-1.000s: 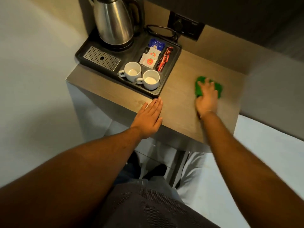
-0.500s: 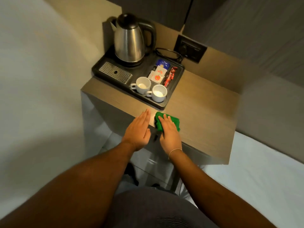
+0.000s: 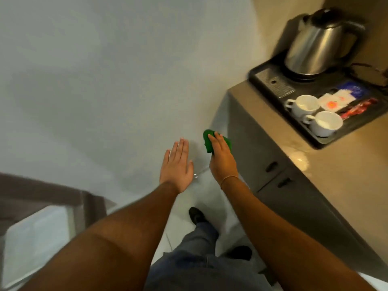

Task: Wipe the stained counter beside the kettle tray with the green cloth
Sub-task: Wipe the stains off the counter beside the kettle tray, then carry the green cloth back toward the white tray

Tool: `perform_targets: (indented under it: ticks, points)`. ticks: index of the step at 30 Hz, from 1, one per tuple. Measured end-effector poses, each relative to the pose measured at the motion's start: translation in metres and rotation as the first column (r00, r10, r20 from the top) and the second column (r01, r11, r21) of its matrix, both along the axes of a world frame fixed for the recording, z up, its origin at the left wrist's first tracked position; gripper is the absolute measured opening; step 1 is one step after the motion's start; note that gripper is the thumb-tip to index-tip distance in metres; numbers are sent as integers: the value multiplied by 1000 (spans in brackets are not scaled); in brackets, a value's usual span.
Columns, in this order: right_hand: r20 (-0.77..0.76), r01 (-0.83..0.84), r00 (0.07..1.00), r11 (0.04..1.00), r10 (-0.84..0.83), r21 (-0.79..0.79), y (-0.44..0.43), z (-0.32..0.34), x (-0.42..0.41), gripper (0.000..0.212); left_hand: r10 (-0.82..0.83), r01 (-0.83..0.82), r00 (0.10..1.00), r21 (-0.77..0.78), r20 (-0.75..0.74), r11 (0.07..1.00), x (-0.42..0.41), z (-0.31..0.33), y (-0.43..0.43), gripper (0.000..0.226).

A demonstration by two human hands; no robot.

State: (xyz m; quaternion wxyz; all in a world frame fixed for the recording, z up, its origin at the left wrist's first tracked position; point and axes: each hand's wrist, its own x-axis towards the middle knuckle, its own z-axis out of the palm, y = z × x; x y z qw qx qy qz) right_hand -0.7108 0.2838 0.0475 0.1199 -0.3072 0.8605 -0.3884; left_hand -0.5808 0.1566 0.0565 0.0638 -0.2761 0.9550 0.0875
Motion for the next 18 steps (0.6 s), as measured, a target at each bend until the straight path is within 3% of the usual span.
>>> perform_targets:
  ticks: [6,10,13,18]
  points:
    - [-12,-309,951,950,310,52,-69,-2,105,66,238,-238,971,12,-14,971,116,3,-24,73]
    - [-27,-423,904,900,428,101,-113,-4,179,65,320,-320,947,8,-17,947,191,-3,-54,73]
    - [-16,-539,838,830,546,143,-148,-8,241,67,403,-402,913,33,-69,915,259,-9,-88,73]
    - [125,-690,720,687,682,226,-209,-19,361,68,590,-584,805,84,-69,807,392,-29,-129,74]
